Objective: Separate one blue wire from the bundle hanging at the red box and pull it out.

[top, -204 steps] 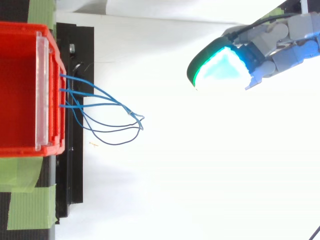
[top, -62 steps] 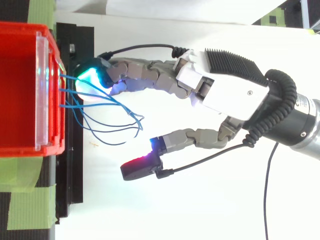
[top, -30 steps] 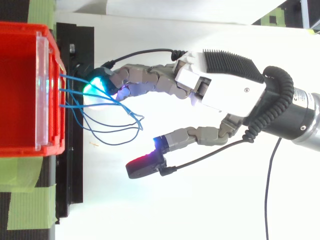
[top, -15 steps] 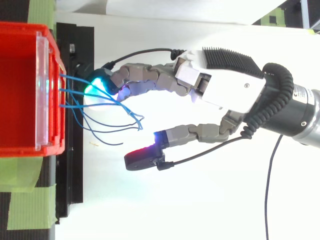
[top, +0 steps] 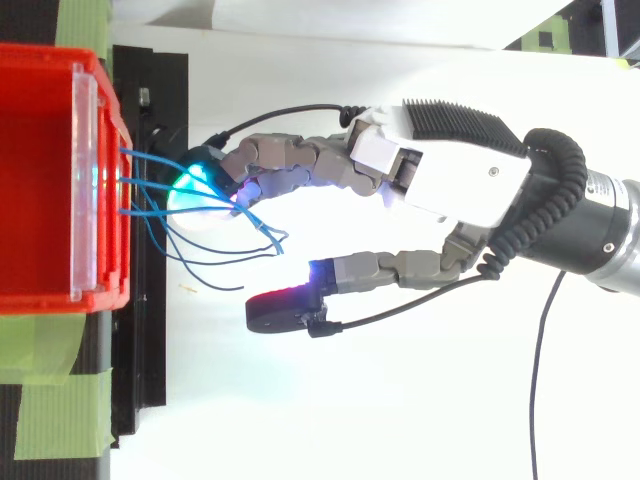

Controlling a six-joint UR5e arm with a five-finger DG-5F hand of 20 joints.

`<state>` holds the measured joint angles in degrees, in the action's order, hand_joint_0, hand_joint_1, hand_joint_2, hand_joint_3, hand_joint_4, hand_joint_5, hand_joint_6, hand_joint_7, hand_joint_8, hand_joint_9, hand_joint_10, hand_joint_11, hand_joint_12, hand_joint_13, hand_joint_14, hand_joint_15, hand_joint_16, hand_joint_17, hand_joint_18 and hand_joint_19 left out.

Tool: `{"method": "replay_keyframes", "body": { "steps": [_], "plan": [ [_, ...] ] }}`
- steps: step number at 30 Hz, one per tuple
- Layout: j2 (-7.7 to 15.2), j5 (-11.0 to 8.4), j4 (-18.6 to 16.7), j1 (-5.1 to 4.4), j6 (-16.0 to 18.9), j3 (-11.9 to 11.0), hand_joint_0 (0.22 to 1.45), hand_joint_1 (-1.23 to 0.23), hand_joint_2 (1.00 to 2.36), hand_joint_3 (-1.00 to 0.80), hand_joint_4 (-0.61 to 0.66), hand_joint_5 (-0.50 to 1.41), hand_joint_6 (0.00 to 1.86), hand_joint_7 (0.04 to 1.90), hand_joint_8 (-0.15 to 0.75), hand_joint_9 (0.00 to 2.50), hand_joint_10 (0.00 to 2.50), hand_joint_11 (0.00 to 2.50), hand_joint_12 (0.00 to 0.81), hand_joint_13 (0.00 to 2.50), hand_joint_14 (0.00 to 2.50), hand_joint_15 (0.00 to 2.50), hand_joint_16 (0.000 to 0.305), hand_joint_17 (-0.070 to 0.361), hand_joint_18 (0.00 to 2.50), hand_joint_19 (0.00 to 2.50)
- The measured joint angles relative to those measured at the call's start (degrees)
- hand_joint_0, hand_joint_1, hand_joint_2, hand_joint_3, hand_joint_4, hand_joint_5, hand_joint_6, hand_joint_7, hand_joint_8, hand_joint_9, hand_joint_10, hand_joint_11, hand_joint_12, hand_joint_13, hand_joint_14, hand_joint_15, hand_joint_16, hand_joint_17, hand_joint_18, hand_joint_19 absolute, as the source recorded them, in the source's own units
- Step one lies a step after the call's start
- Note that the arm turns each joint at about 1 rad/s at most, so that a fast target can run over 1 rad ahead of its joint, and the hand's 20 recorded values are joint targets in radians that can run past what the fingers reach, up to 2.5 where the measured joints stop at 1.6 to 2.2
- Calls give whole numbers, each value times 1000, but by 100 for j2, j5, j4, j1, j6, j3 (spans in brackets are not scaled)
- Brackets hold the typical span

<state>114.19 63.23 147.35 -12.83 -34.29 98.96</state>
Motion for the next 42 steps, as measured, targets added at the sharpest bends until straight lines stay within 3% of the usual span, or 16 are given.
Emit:
{"method": "replay_keyframes", "body": {
  "steps": [2, 4, 6, 10, 21, 30, 37, 42],
  "plan": [
    [-1, 4, 2, 0, 1, 0, 567, -639, 1015, -268, 279, -158, 789, 920, 354, 511, 7, 272, 415, 465, 10, 279, 60, 136, 494, 338],
    [0, 16, 3, 0, 1, 0, 566, -630, 1016, -281, 280, -116, 606, 1189, 347, 523, 7, 253, 415, 472, 10, 278, 60, 135, 497, 334],
    [-1, 50, 4, 0, 1, 0, 567, -629, 1015, -290, 297, -99, 500, 1317, 346, 527, 6, 235, 414, 474, 10, 276, 60, 135, 498, 336],
    [-2, 134, 5, 0, 1, 0, 569, -624, 1014, -304, 349, -114, 503, 1158, 344, 527, 6, 218, 411, 474, 10, 276, 60, 135, 501, 339],
    [-31, 216, 5, 0, 1, 0, 560, -659, 1012, -345, 347, -116, 502, 1176, 349, 540, 7, 267, 418, 492, 10, 286, 60, 135, 522, 340],
    [-39, 268, 20, 26, 1, 0, 568, -686, 1012, -344, 294, -110, 501, 1301, 351, 544, 8, 297, 419, 502, 10, 284, 60, 135, 543, 349],
    [-74, 351, 21, 75, -4, 0, 577, -702, 1012, -330, 281, -143, 633, 1119, 353, 547, 9, 331, 418, 510, 10, 295, 60, 134, 556, 346],
    [-79, 379, 22, 107, 0, 0, 578, -704, 1013, -326, 282, -146, 646, 1093, 352, 548, 9, 341, 418, 514, 10, 296, 59, 134, 559, 356]
  ]
}}
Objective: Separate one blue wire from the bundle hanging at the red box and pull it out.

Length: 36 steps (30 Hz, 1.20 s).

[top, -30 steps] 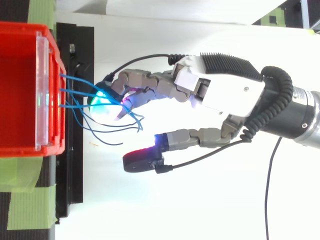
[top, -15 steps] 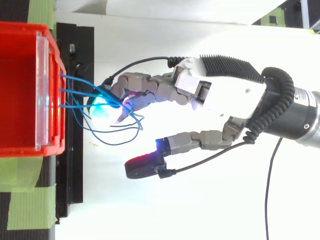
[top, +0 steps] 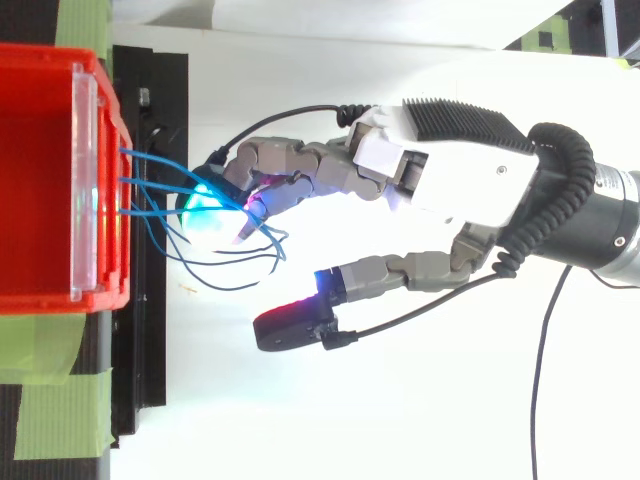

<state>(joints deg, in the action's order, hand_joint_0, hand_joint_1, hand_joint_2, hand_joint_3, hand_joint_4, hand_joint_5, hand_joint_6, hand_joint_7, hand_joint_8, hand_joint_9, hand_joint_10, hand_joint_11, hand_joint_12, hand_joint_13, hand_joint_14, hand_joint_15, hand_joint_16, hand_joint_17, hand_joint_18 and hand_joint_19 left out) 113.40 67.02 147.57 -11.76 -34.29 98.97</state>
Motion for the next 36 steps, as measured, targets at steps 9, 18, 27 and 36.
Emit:
{"method": "replay_keyframes", "body": {
  "steps": [9, 18, 27, 36],
  "plan": [
    [-2, 87, 0, 51, -5, 0, 583, -705, 1013, -323, 289, -151, 677, 1045, 352, 552, 11, 344, 418, 521, 12, 302, 59, 133, 574, 363],
    [-2, 212, -2, 115, -16, 0, 579, -688, 1013, -330, 310, -128, 578, 1166, 354, 560, 9, 350, 418, 527, 11, 306, 59, 133, 575, 367],
    [0, 365, -1, 234, -29, 0, 570, -673, 1012, -338, 329, -114, 500, 1262, 355, 567, 9, 336, 419, 527, 11, 306, 59, 133, 574, 378],
    [0, 541, 33, 350, -115, 0, 587, -681, 1014, -314, 287, -132, 597, 1176, 358, 573, 9, 355, 419, 534, 12, 306, 59, 132, 582, 370]
  ]
}}
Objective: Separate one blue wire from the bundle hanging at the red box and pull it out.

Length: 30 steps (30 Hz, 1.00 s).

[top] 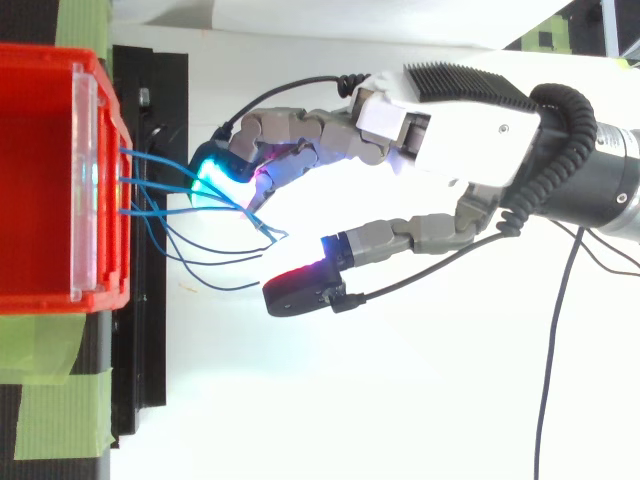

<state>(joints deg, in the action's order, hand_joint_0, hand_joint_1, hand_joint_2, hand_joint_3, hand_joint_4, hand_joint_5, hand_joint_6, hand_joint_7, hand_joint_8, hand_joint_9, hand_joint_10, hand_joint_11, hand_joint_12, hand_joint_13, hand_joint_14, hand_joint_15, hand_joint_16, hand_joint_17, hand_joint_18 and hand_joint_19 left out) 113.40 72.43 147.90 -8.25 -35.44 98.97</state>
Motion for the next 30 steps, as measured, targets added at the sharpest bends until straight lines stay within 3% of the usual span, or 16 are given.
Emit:
{"method": "replay_keyframes", "body": {
  "steps": [9, 30],
  "plan": [
    [-13, 30, 2, 32, -31, 0, 598, -721, 1014, -308, 252, -189, 797, 906, 354, 564, 12, 380, 419, 540, 11, 315, 59, 132, 595, 366],
    [-127, 162, 49, 85, -92, -182, 600, -718, 1019, -139, 241, -211, 899, 875, 353, 573, 12, 479, 418, 553, 12, 340, 59, 132, 608, 381]
  ]
}}
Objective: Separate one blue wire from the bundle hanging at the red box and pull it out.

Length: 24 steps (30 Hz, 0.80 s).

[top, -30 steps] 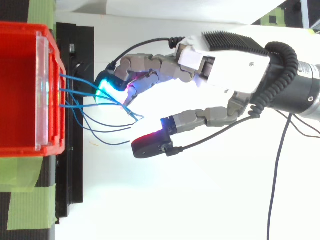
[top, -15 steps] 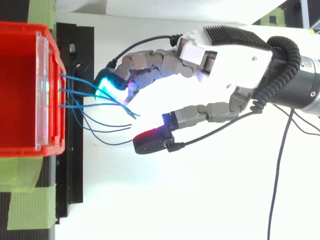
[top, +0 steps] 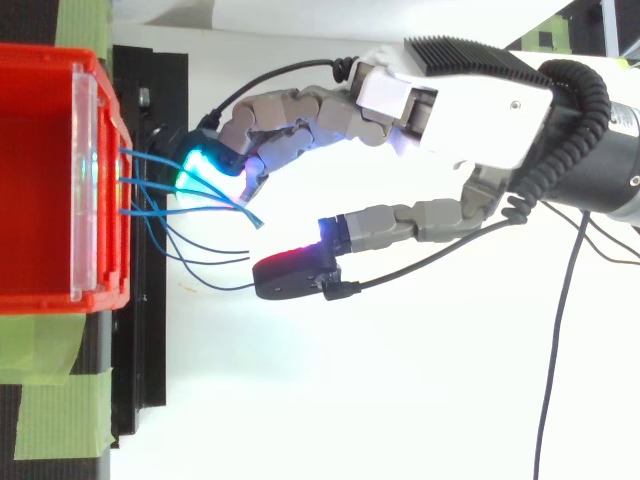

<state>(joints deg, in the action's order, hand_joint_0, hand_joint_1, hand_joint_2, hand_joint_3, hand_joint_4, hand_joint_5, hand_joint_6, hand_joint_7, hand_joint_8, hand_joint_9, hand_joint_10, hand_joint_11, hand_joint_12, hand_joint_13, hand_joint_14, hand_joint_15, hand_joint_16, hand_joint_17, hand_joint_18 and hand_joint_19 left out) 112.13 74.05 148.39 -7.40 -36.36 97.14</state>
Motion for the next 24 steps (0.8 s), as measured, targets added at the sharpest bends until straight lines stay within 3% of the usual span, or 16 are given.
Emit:
{"method": "replay_keyframes", "body": {
  "steps": [11, 24],
  "plan": [
    [-104, -7, 194, -19, -375, 0, 601, -729, 1018, -179, 258, -214, 897, 865, 354, 568, 12, 483, 420, 551, 12, 343, 59, 133, 601, 390],
    [-104, -23, 283, -54, -570, 8, 607, -753, 1019, -161, 247, -212, 898, 896, 357, 580, 14, 522, 422, 566, 12, 348, 59, 132, 613, 388]
  ]
}}
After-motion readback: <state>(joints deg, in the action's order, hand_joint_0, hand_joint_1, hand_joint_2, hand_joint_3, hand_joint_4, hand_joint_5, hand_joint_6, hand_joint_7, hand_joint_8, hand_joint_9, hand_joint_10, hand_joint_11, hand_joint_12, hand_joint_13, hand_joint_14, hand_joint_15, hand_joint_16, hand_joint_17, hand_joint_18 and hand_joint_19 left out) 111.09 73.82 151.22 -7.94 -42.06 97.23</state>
